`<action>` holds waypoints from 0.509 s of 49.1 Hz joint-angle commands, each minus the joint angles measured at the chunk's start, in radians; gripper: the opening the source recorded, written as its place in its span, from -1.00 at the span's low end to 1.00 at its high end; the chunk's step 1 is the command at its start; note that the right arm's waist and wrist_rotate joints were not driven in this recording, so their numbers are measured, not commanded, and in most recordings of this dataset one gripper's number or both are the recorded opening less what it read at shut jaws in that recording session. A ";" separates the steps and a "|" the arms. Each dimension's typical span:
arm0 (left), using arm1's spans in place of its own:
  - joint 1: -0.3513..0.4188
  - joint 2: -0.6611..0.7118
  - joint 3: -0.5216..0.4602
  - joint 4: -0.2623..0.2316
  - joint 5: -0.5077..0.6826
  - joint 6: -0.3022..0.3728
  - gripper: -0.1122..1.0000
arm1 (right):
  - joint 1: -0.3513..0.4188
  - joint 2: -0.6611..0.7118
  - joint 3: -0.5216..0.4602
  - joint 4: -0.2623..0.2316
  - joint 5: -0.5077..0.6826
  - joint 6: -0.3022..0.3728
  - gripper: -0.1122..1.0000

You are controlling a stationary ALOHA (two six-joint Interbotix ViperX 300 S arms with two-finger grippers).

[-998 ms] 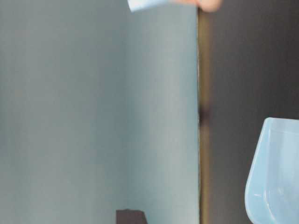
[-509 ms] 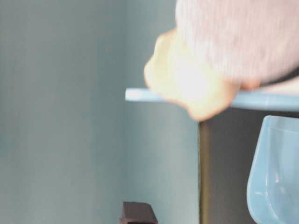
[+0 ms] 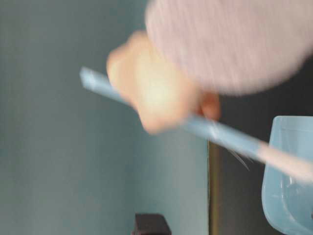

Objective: Hold the dustpan with the left arm, while a human hand uses a hand brush to gather screws into the dustpan.
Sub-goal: 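Keep holding the dustpan with the left gripper while screws are brushed in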

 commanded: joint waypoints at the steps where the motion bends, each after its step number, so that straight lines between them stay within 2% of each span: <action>1: 0.003 -0.023 0.034 0.003 -0.117 -0.002 -0.27 | 0.000 0.005 -0.003 -0.002 -0.006 0.000 -0.80; 14: 0.028 -0.054 0.199 0.003 -0.534 -0.011 -0.27 | 0.000 0.003 -0.003 -0.002 -0.006 0.000 -0.80; 17: 0.031 -0.054 0.210 0.003 -0.569 -0.011 -0.27 | 0.000 0.003 -0.003 -0.003 -0.006 0.000 -0.80; 25: 0.029 -0.055 0.207 0.003 -0.572 -0.009 -0.27 | 0.000 0.002 -0.002 -0.002 -0.005 0.000 -0.80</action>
